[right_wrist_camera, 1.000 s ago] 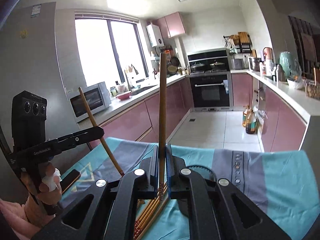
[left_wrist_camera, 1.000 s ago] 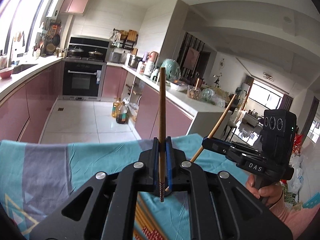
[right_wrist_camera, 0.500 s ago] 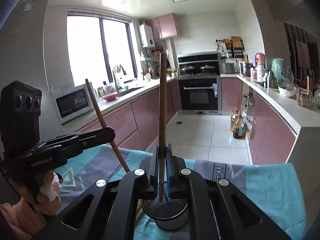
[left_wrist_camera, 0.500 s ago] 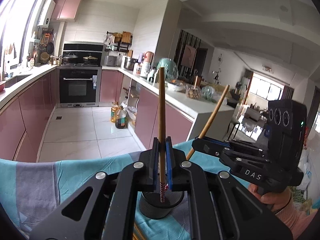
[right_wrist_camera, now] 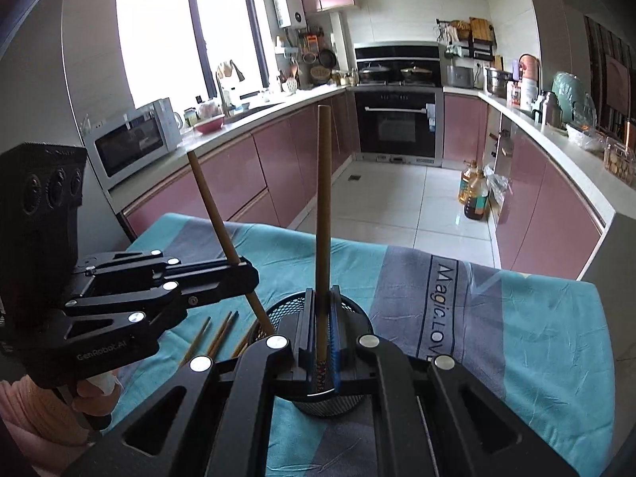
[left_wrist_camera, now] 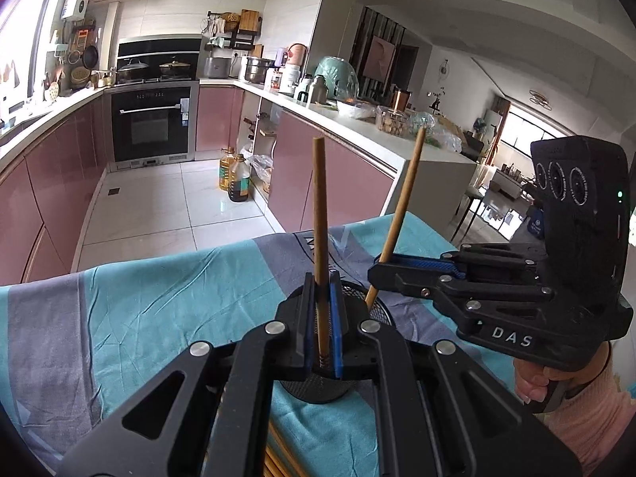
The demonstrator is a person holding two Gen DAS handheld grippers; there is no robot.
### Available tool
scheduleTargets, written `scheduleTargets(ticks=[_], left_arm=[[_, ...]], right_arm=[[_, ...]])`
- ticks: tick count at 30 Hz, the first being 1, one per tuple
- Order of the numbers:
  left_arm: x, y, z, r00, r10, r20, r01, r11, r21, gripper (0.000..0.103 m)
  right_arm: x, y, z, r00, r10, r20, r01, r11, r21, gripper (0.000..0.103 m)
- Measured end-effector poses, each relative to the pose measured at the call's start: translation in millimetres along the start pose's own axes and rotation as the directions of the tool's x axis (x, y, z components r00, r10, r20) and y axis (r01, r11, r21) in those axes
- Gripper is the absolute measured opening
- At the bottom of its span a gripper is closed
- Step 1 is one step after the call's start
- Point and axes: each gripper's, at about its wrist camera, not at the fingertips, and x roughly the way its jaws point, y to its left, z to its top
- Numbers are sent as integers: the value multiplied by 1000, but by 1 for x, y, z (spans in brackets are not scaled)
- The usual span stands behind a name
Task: Organize utensils
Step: 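Lower the right tool's chopstick into the mesh cup and open while the left tool releases its own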
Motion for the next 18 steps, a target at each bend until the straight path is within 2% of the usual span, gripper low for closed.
scheduleTargets(ticks=[4,18], left_arm=[[6,-1,3,1000,8,-9,-8,1000,6,8],[27,-3,14,998,41,-42,-40,999,19,9]], right_arm=[[10,0,4,1000,-2,-28,2,1000,13,6],[25,0,5,999,-15,-33,17,998,58,7]])
